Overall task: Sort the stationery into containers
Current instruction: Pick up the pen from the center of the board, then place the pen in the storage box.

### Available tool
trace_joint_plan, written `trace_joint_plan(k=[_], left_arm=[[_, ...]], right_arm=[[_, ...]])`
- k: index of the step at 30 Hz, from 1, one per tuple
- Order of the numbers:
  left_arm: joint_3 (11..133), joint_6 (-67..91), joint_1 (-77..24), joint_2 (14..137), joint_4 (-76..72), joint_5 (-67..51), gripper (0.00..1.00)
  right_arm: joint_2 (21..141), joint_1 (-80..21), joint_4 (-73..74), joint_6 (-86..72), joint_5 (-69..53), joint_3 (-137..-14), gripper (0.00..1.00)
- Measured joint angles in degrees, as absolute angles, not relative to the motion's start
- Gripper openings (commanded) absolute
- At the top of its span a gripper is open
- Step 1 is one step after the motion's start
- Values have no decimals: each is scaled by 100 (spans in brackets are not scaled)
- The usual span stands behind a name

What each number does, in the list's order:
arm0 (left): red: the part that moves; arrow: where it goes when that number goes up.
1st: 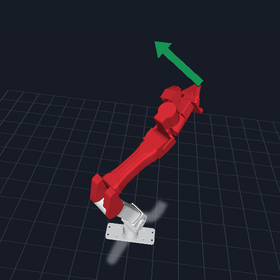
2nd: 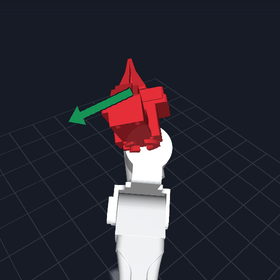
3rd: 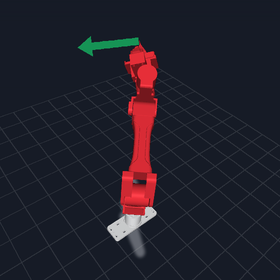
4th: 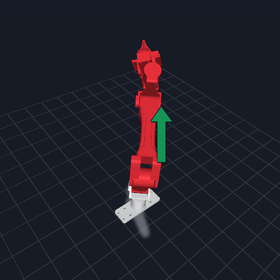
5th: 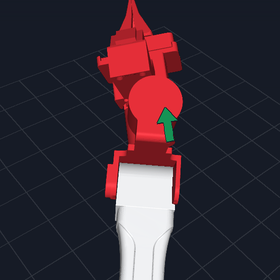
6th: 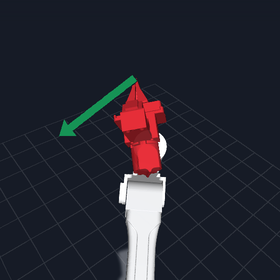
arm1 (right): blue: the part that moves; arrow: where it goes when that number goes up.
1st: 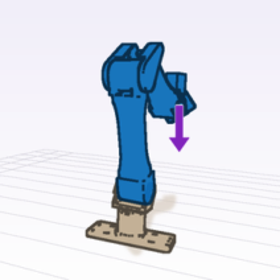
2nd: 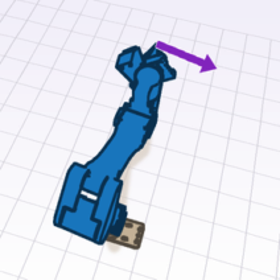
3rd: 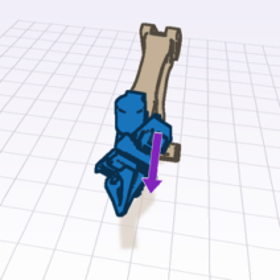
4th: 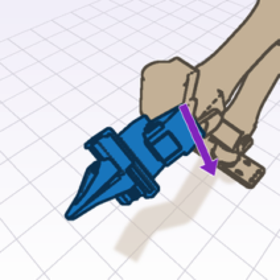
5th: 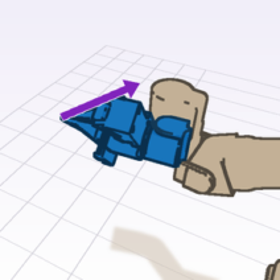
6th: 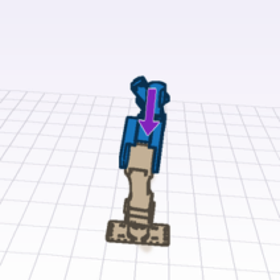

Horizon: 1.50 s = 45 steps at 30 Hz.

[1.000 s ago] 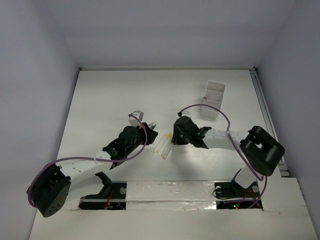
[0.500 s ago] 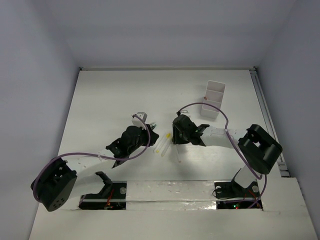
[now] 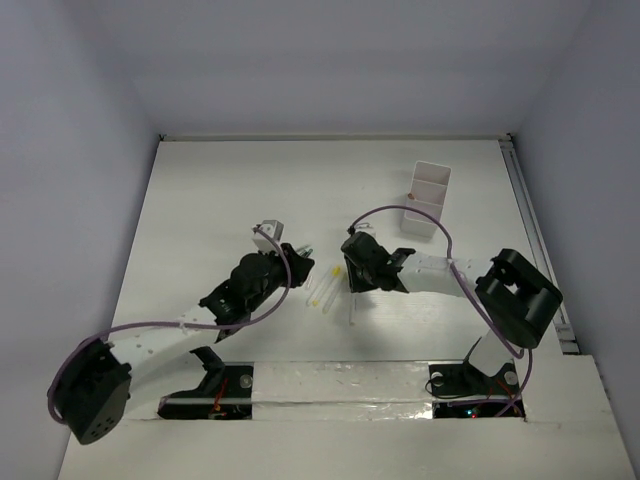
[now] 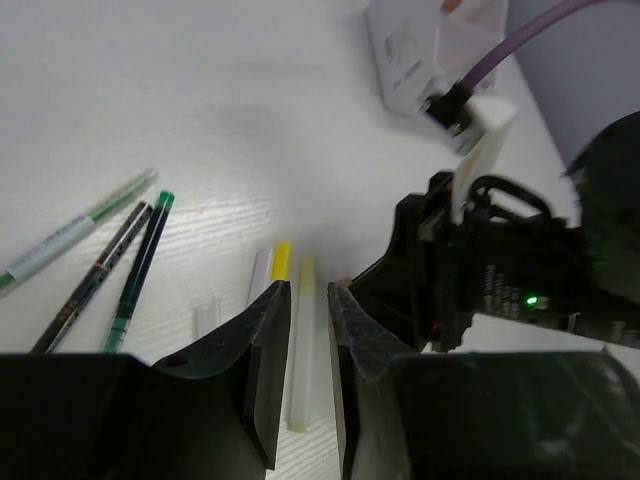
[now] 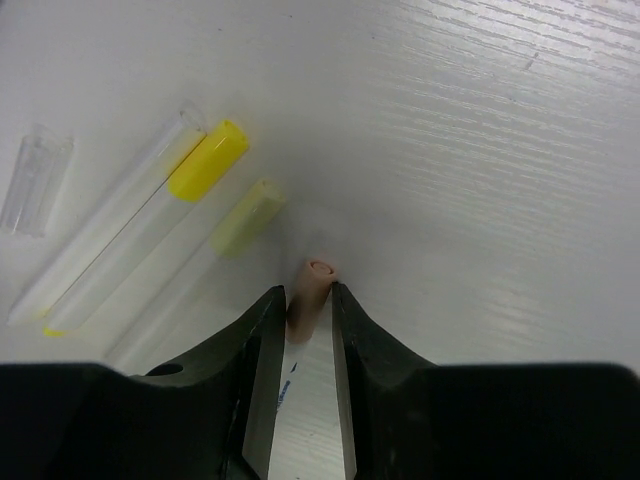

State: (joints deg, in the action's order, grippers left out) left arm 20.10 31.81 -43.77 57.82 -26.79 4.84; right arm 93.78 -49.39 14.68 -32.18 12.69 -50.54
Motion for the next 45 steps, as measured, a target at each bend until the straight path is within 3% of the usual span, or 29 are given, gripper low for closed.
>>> trace_joint_plan(k=[2, 6, 7, 15, 21, 29, 38, 45], left_arm=[[1981, 3183, -4377, 5293, -2676, 620, 21], [1949, 3157, -4377, 4633, -2716, 904, 26], [1949, 3148, -4377, 4598, -2722, 956, 26], [1894, 3131, -4377, 5092, -2724, 1052, 26], [1835, 3131, -4377, 5430, -2873, 934, 26], [1758, 3157, -4377, 5760, -3214, 631, 25], [1758, 3159, -4377, 6075, -3365, 416, 23], [1758, 3157, -4377, 6224, -3413, 346, 23]], right_arm=[[9378, -4956, 1472, -3212, 1293, -5054, 31], [9386, -4987, 1500, -3129, 1354, -5059, 3], [9386, -4993, 1511, -3116, 1374, -5068, 0], [9212, -5000, 1772, -3059, 1653, -5087, 0], [8228, -4797, 1651, -2766, 2244, -5085, 0], [7279, -3164, -480, -1682, 3140, -5059, 0], [8322, -1859, -3273, -318, 3500, -5054, 0], [9212, -1684, -4379, 355, 3489, -5072, 0]])
